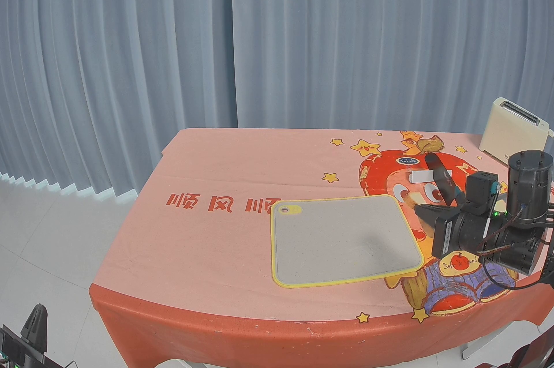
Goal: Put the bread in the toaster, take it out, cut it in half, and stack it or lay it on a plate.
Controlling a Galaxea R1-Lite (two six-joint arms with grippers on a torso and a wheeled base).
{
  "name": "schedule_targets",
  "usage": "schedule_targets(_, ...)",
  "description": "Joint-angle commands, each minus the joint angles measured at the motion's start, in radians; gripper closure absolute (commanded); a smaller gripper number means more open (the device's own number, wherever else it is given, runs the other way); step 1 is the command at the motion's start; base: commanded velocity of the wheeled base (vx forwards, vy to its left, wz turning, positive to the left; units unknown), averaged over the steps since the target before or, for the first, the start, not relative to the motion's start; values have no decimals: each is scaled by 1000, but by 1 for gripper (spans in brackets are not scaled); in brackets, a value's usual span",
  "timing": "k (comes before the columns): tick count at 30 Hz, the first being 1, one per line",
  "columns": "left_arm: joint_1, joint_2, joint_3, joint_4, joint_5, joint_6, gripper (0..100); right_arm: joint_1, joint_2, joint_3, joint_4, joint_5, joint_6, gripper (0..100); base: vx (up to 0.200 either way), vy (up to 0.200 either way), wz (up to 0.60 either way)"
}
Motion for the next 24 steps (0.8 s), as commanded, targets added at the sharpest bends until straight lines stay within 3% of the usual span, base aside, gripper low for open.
schedule_targets(1,0,0,18,0,0,0,100,2,4,4,-1,0,-2,100,0,0,0)
schedule_targets(24,0,0,18,0,0,0,100,5,33,10,-1,0,-5,100,0,0,0)
